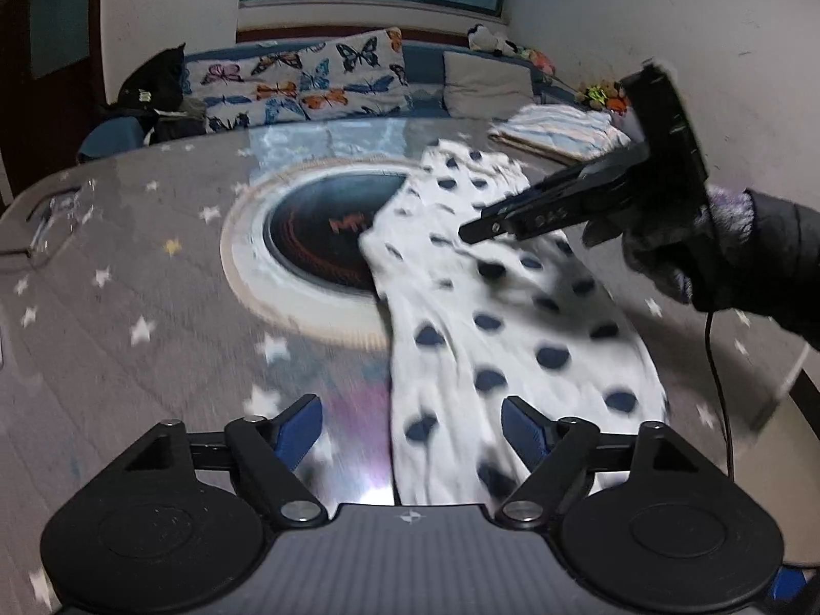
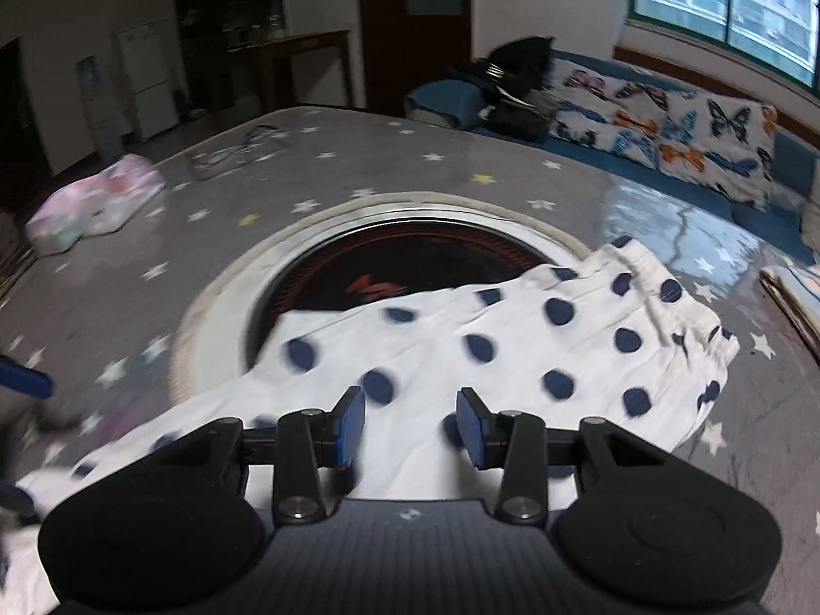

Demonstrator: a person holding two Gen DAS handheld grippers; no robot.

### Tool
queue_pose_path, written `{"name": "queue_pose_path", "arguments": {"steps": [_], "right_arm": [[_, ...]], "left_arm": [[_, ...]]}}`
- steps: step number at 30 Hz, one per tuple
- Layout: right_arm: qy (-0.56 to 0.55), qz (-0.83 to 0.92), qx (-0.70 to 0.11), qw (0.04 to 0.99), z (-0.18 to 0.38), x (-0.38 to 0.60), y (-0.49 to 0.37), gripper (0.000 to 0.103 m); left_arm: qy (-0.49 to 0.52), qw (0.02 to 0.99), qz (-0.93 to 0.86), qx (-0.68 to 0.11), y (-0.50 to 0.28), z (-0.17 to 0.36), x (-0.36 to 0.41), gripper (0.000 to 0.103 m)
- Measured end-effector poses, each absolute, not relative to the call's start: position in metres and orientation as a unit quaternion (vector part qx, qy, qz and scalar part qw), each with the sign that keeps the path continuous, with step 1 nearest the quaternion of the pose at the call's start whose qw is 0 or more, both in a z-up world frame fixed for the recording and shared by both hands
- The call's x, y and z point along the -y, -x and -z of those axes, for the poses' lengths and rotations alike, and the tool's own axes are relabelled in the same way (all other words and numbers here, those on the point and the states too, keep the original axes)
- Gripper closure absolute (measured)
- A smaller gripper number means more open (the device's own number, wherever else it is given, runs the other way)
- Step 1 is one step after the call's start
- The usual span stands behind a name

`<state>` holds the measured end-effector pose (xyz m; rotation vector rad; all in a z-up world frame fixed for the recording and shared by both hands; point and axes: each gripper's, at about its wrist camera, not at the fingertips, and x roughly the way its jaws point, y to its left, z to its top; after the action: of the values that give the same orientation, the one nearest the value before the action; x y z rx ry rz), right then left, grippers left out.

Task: Fold clothes
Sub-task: 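Press the open right gripper along the pants strip to flatten it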

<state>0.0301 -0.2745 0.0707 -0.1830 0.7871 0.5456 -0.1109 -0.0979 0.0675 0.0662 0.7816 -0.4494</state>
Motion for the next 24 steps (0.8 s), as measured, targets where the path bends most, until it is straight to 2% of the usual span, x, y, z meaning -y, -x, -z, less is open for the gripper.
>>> {"name": "queue_pose_path", "arguments": {"steps": [10, 24], "right_arm": [[0.075, -0.208, -0.398, 0.890, -0.053, 0.286, -0.066, 0.063], [0.049, -0.186, -0.395, 0.899, -0.060, 0.306, -0.054, 0.063]], "left_arm": [[-0.066, 0.904, 0.216, -0.363, 0.036, -0.076, 0.125, 0.022], [-0.055, 0.895, 0.202, -0.393, -0.030, -0.059, 0.145, 0.022]]}}
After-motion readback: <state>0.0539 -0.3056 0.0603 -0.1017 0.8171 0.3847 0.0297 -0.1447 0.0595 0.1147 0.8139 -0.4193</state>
